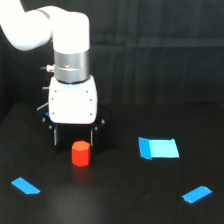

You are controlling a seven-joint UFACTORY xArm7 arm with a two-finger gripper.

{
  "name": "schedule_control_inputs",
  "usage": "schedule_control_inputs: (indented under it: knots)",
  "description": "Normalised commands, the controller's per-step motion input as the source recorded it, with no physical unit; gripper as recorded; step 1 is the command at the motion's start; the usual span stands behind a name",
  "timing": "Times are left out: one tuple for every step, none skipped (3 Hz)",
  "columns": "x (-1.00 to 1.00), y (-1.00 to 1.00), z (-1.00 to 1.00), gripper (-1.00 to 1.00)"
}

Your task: Pick up the red object from the table

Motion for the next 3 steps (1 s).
schedule_control_inputs:
  knots:
    - [0.06, -0.79, -0.19, 1.0]
    - [0.11, -0.07, -0.22, -0.95]
    - [0.13, 0.19, 0.07, -1.0]
